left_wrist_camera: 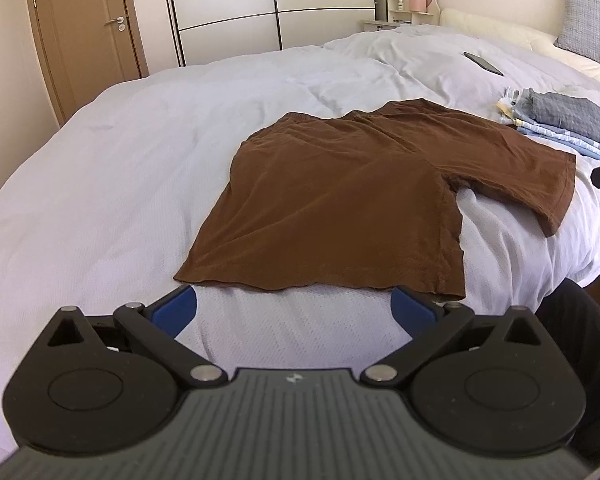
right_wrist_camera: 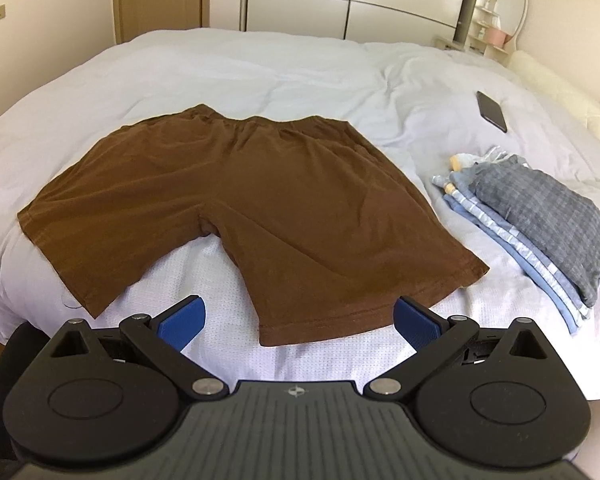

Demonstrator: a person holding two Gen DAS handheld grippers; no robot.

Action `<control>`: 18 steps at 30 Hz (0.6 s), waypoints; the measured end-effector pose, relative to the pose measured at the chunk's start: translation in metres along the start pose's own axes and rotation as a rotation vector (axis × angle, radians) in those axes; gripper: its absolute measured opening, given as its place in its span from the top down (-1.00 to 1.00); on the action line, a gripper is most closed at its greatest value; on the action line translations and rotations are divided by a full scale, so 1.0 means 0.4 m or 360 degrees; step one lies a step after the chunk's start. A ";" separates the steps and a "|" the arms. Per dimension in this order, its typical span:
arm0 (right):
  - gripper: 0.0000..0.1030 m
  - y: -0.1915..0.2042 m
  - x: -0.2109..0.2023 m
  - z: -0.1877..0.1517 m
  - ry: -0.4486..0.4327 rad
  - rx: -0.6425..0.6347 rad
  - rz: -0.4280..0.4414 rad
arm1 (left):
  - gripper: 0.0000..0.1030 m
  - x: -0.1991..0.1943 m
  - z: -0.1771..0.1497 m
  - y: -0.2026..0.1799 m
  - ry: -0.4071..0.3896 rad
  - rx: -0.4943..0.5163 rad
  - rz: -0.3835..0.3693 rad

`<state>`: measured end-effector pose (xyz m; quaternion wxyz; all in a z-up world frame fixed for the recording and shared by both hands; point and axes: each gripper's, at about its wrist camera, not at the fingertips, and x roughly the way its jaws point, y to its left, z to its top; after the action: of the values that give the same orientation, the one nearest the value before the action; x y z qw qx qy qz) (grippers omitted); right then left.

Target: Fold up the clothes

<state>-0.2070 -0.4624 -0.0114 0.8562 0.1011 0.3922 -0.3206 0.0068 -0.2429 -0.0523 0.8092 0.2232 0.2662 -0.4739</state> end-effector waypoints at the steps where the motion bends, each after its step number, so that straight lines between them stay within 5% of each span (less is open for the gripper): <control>1: -0.99 0.000 0.000 0.000 0.0000 -0.0002 -0.0002 | -0.98 0.000 -0.001 0.000 0.0001 0.0002 0.0001; 18: -0.99 -0.007 0.013 -0.011 0.0014 0.0010 0.0004 | -0.98 0.004 -0.014 -0.001 0.0014 -0.0004 0.0004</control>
<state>-0.2089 -0.4653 -0.0181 0.8545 0.1057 0.3949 -0.3205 0.0059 -0.2409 -0.0575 0.8089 0.2245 0.2700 -0.4716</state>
